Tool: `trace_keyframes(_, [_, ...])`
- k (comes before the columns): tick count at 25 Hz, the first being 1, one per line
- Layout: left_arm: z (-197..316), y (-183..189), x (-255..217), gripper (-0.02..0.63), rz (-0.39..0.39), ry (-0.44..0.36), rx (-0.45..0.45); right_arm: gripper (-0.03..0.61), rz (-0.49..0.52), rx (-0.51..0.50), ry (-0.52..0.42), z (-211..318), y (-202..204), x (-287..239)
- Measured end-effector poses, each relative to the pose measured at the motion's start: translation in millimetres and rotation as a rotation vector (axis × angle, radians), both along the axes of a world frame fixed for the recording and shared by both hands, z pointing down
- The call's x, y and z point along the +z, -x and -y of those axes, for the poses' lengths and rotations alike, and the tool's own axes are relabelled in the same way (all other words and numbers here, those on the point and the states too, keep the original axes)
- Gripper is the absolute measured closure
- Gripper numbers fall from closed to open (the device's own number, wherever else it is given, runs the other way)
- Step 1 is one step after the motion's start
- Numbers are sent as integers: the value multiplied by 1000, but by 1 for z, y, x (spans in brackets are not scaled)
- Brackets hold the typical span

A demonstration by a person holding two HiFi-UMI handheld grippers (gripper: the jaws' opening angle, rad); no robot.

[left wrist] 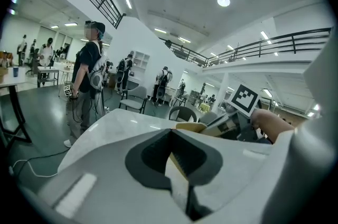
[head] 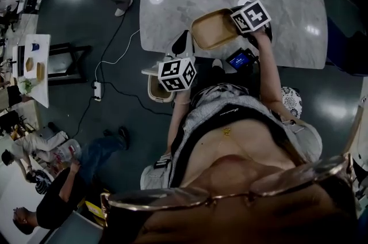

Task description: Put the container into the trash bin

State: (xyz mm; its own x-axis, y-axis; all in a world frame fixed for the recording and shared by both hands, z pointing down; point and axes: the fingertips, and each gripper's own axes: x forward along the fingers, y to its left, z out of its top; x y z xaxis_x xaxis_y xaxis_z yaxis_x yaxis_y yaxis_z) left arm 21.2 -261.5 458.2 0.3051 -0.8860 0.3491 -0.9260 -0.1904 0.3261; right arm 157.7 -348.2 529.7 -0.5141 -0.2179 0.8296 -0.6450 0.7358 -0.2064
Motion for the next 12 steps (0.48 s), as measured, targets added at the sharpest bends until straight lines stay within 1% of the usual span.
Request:
trace_keyframes(5, [-8,-2,-5,614,7,-16,-18,540,30,-26,4,-5,-1,-10])
trace_keyframes(12, [-17,3,-11,614,7,-28,-83,540,44,-118,7,-2,14,-20])
